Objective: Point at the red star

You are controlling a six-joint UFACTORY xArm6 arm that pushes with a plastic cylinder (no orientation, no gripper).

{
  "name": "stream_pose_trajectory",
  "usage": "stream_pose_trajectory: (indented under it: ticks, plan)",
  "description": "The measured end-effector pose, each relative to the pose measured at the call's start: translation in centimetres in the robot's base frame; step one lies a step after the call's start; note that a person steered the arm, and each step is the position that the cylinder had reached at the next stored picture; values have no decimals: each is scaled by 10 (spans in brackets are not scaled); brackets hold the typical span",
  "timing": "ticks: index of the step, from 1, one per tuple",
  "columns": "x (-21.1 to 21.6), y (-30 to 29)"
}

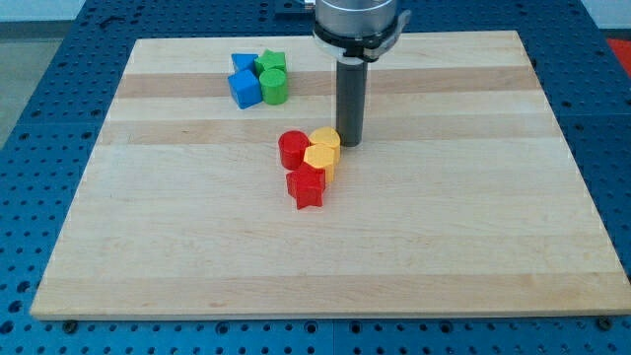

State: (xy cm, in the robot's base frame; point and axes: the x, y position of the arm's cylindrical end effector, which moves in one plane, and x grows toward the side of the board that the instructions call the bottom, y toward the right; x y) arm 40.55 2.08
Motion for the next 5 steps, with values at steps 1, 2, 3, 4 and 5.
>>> stream_pose_trajectory:
  ticks: [1, 2, 3, 4, 5]
  plan:
    - [0, -3]
    - [2, 5]
    - [40, 49]
    - [114, 44]
    - [124, 1]
